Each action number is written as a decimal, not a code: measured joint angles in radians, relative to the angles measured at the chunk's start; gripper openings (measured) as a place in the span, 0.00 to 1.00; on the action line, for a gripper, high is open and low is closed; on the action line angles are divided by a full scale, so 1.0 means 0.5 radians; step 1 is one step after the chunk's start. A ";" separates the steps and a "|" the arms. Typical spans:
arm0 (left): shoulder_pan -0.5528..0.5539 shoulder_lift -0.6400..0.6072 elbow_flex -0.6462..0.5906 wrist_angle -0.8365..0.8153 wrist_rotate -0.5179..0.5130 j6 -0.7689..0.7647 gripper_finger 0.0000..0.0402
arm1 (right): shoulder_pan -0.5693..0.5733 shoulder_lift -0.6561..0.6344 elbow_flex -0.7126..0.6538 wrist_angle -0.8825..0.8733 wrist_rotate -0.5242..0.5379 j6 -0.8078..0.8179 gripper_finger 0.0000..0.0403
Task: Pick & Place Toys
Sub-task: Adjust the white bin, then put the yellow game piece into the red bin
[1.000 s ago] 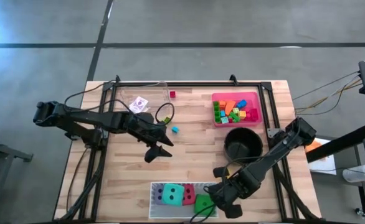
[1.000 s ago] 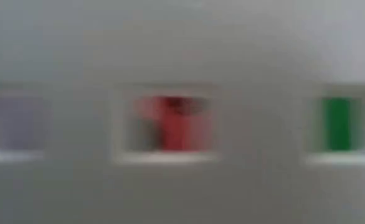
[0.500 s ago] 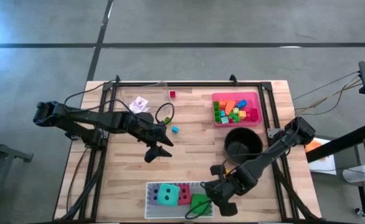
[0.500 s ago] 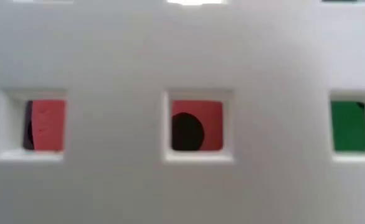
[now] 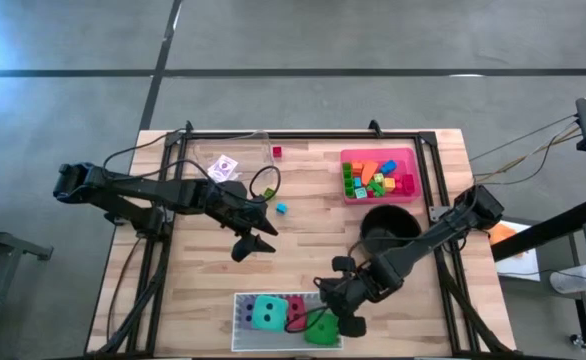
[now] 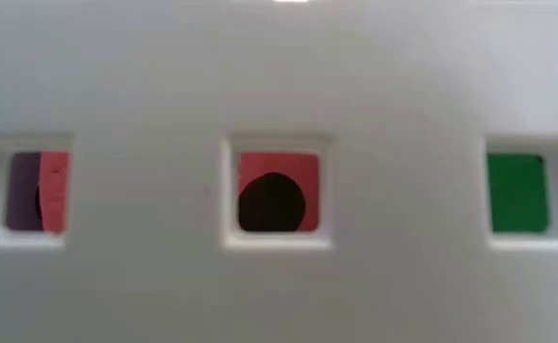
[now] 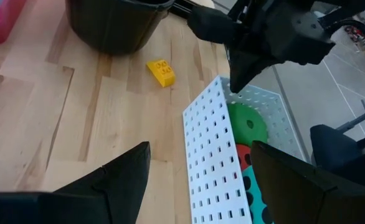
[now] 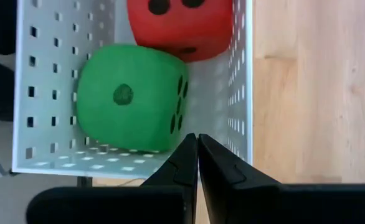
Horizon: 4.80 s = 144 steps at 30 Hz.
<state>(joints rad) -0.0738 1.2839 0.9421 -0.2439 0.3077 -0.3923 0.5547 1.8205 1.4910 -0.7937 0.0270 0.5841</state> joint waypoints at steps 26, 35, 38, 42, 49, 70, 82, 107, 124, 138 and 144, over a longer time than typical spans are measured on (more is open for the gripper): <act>-0.001 0.000 0.000 -0.003 0.001 0.000 0.69 | 0.208 0.080 0.039 -0.064 0.033 0.398 0.03; -0.001 0.000 0.000 -0.003 0.002 0.000 0.69 | 0.103 0.085 0.035 0.175 0.042 0.310 0.03; -0.001 -0.009 0.000 -0.006 0.002 0.000 0.69 | 0.056 0.084 0.034 0.198 0.037 0.251 0.03; -0.001 -0.044 0.000 -0.005 0.002 0.000 0.69 | -0.004 0.084 0.034 0.228 0.004 0.163 0.03; 0.000 -0.113 0.000 -0.008 0.002 0.000 0.69 | -0.070 0.080 0.033 0.238 0.004 0.107 0.03; 0.000 -0.148 -0.001 -0.108 0.002 0.000 0.69 | -0.089 0.080 -0.243 -0.233 -0.275 -0.507 0.03; 0.000 -0.148 0.000 -0.108 0.000 -0.054 0.69 | -0.117 0.080 -0.243 -0.244 -0.432 -0.886 0.03; 0.001 -0.148 0.000 -0.108 -0.007 -0.047 0.69 | -0.103 0.082 -0.129 -0.311 -0.309 -0.875 0.53; -0.007 -0.148 -0.001 -0.184 -0.007 -0.047 0.69 | -0.097 0.086 -0.422 -0.255 -0.257 -1.453 0.73; -0.008 -0.148 -0.001 -0.185 -0.023 -0.053 0.69 | -0.098 0.086 -0.603 -0.176 -0.159 -1.597 0.72; -0.008 -0.148 -0.001 -0.182 -0.053 -0.052 0.69 | -0.100 0.086 -0.640 -0.131 -0.159 -1.622 0.60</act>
<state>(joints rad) -0.0776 1.2098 0.9417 -0.3347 0.2810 -0.4183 0.5049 1.8633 1.1712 -0.8594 -0.0525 -0.2269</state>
